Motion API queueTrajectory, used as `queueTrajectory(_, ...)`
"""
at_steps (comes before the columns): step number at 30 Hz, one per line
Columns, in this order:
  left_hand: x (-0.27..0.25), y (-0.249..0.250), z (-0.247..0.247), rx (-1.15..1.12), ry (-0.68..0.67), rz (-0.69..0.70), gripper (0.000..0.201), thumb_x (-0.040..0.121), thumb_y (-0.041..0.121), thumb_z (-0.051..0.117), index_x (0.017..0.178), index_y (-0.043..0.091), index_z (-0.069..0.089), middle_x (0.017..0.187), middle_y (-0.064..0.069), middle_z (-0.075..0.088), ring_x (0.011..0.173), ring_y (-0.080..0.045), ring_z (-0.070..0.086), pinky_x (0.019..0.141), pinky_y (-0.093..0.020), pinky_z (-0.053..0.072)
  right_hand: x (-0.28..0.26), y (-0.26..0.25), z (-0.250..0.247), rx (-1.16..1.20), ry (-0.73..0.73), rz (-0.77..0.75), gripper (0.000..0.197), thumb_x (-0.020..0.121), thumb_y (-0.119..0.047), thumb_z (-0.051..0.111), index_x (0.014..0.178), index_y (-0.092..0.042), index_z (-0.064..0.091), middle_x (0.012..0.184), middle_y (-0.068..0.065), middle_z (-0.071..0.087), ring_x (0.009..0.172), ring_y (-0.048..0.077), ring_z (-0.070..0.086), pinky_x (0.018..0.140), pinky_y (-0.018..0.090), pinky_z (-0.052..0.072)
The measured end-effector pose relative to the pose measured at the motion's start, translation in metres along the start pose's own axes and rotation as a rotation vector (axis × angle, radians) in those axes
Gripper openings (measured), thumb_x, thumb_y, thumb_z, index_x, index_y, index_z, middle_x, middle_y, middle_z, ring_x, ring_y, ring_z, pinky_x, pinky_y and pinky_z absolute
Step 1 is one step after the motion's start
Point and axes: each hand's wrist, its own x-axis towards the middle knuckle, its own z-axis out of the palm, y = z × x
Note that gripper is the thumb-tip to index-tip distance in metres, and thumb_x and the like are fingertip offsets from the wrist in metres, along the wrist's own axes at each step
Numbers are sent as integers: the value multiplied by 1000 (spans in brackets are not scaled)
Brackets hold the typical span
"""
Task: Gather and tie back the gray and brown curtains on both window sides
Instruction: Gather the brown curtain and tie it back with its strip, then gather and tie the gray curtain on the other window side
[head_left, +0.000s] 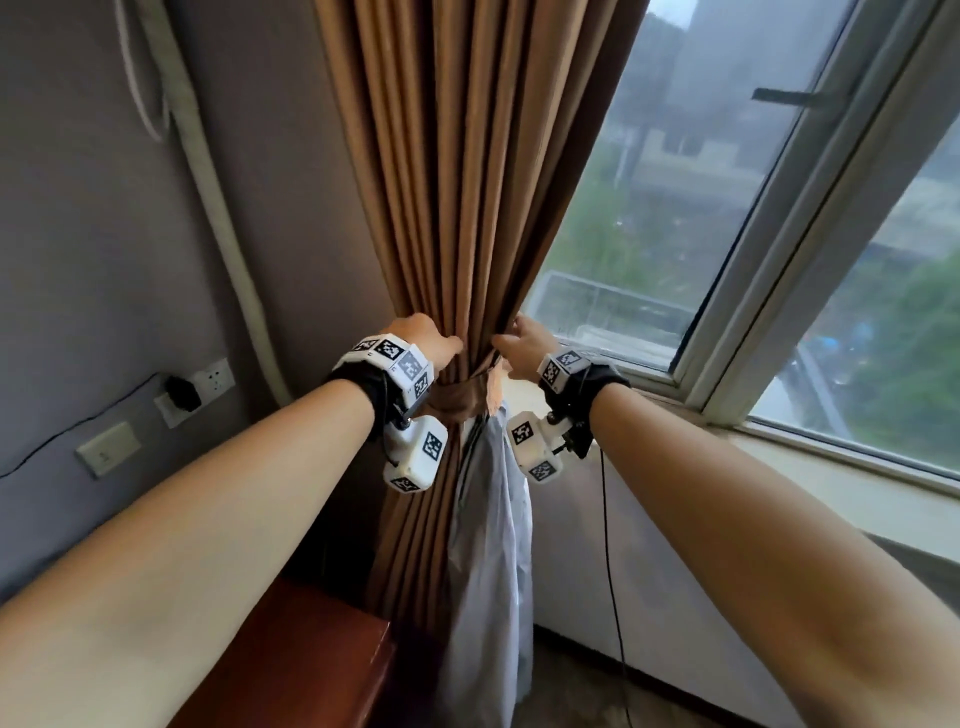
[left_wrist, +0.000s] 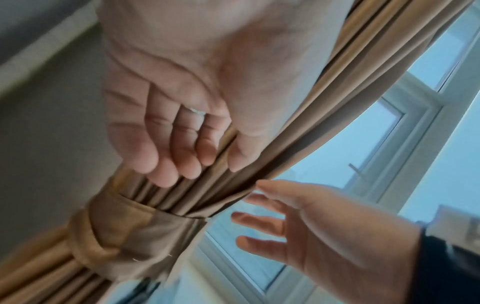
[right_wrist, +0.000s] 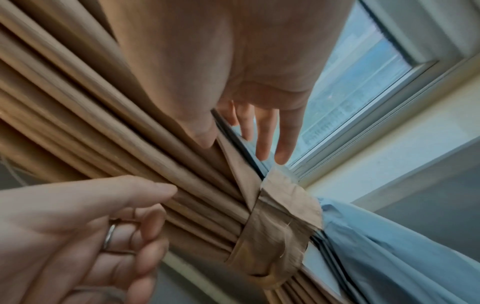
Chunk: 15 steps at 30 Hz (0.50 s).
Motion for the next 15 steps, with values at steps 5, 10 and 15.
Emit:
queueTrajectory(5, -29, 17, 4, -227, -196, 160, 30, 83, 29, 59, 72, 2, 68, 71, -17, 72, 67, -34, 70, 65, -39, 59, -49, 0, -21, 75, 50, 82, 31, 99, -21, 51, 125, -8, 62, 122, 21, 65, 109, 38, 65, 85, 44, 56)
queueTrajectory(10, -77, 54, 12, -459, -476, 191, 14, 94, 13, 55, 83, 5, 57, 71, -11, 58, 57, -24, 57, 49, -26, 43, -101, 6, -65, 108, 164, 101, 28, 100, -21, 52, 121, -9, 65, 112, 10, 68, 90, 16, 65, 76, 35, 57)
queueTrajectory(15, -128, 111, 27, -520, -557, 285, 16, 97, 18, 54, 87, 6, 58, 78, -9, 63, 66, -23, 62, 64, -32, 53, -162, 29, -129, 126, 277, 130, 25, 99, -17, 53, 115, -3, 66, 98, 8, 66, 83, 17, 65, 62, 27, 51)
